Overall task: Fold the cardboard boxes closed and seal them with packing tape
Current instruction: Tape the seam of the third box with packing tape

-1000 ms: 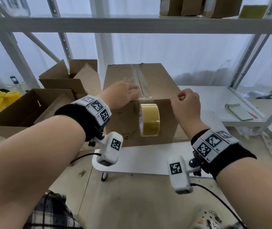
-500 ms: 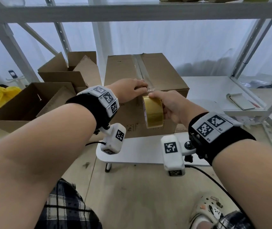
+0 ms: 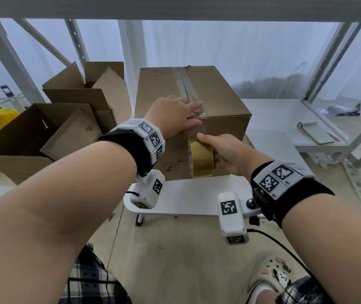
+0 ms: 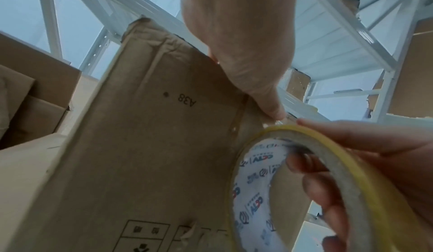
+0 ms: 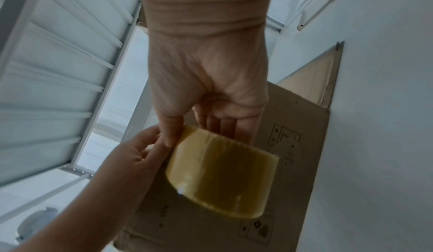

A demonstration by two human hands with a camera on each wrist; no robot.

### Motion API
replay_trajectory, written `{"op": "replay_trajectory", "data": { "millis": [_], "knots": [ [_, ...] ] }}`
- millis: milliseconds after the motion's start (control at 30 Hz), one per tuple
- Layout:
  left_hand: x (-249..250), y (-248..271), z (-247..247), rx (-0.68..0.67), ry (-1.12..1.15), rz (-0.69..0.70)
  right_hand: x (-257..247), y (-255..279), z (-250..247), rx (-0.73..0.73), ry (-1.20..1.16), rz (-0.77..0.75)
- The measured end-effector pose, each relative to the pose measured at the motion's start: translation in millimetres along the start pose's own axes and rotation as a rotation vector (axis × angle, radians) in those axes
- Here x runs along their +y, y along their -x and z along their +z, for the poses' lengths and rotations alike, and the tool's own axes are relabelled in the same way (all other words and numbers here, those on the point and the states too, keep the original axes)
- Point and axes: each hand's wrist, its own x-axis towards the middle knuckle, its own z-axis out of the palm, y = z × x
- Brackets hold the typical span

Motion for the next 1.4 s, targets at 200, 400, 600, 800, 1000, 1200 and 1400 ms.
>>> {"op": "replay_trajectory", "data": {
  "millis": [200, 400, 600, 800, 1000, 1200, 1400],
  "knots": [
    [-5, -4, 6, 0.015, -0.079, 0.046, 1, -2, -14, -0.108, 0.21, -0.077],
    [-5, -3, 9, 0.026, -0.078, 0.037, 2, -8, -13, -0.099, 0.269, -0.099],
    [5, 0, 17, 0.066, -0.149, 0.004, 17, -16, -11, -0.097, 0.234, -0.042],
    [11, -3, 19, 0.052, -0.193, 0.004, 10, -14, -21, -0.271, 0.211, -0.018],
    [3, -13, 5, -0.001, -0.208, 0.089, 14, -17, -26, -0.305, 0.263, 0.022],
    [-2, -11, 3, 0.027, -0.211, 0.125, 22, -19, -27, -0.353, 0.176, 0.035],
    [11, 5, 21, 0.052, -0.019, -0.048, 18, -19, -27, -0.24, 0.139, 0.001]
  ]
}}
